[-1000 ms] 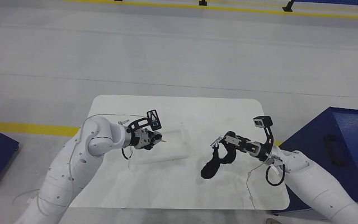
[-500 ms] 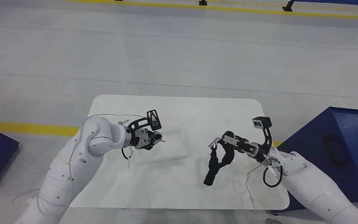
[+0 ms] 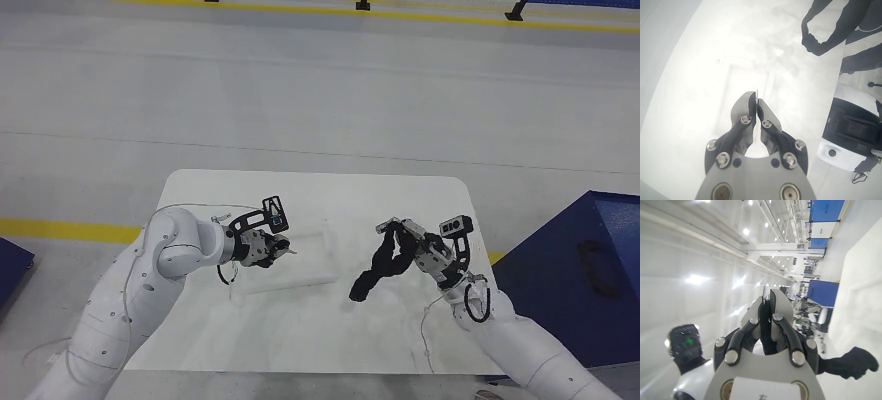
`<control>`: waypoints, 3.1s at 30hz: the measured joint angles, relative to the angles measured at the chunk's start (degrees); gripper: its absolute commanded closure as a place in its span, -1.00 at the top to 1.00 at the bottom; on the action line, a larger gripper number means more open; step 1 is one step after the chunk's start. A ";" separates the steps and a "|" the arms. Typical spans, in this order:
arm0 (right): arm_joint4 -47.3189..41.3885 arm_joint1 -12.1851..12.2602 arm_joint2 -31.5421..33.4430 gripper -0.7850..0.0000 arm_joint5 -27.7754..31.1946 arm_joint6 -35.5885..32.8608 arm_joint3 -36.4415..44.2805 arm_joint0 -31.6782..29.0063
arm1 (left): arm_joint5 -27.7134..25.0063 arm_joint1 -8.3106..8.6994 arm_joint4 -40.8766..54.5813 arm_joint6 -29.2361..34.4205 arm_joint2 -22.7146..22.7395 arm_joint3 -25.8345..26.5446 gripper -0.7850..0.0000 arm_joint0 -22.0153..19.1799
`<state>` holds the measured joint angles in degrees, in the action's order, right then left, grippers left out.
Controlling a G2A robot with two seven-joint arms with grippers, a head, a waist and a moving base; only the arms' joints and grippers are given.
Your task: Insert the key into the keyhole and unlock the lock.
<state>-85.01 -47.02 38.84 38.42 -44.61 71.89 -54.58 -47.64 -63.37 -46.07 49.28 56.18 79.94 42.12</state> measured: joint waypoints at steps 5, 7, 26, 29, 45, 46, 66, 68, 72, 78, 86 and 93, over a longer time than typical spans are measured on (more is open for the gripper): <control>-14.48 -2.43 0.57 -1.00 -11.51 -4.45 -3.57 -0.88 | 0.00 0.00 0.00 0.00 0.00 0.00 -1.00 0.00; -15.65 -3.35 0.40 -1.00 -13.76 -4.75 -4.75 -0.92 | 0.00 0.00 0.00 0.00 0.00 0.00 -1.00 0.00; -14.75 -5.85 5.23 -1.00 -20.68 -11.79 -2.20 -4.64 | 0.00 0.00 0.00 0.00 0.00 0.00 -1.00 0.00; -14.91 -5.85 5.22 -1.00 -20.75 -11.77 -2.19 -4.65 | 0.00 0.00 0.00 0.00 0.00 0.00 -1.00 0.00; -14.87 -5.85 5.22 -1.00 -20.75 -11.77 -2.19 -4.65 | 0.00 0.00 0.00 0.00 0.00 0.00 -1.00 0.00; -14.87 -5.85 5.22 -1.00 -20.75 -11.77 -2.19 -4.65 | 0.00 0.00 0.00 0.00 0.00 0.00 -1.00 0.00; -12.56 -7.00 7.62 -1.00 -37.77 -9.48 -7.95 -3.10 | 6.43 1.34 -40.38 -25.94 -0.82 22.73 -1.00 6.99; -12.56 -6.99 7.61 -1.00 -37.76 -9.47 -7.94 -3.10 | 6.43 1.34 -40.32 -25.94 -0.81 22.73 -1.00 6.99; -11.92 -7.04 7.59 -1.00 -37.48 -8.97 -7.47 -3.48 | 5.68 1.45 -42.09 -25.62 -1.15 23.32 -1.00 6.61; -6.51 -7.25 8.64 -1.00 -36.94 -8.68 -6.27 -5.65 | -1.41 2.13 -59.23 -33.81 -4.76 29.69 -1.00 3.64; -6.60 -7.95 10.50 -1.00 -40.21 -8.42 -7.12 -6.45 | -2.98 2.42 -69.57 -52.03 -8.61 27.09 -1.00 -0.42; -6.44 -7.96 10.56 -1.00 -39.98 -8.25 -6.95 -6.53 | -3.40 2.38 -68.21 -52.79 -8.80 26.63 -1.00 0.21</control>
<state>-91.45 -54.97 49.40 -1.56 -52.87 64.93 -61.12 -51.04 -60.99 -114.27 -3.51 47.38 106.57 42.33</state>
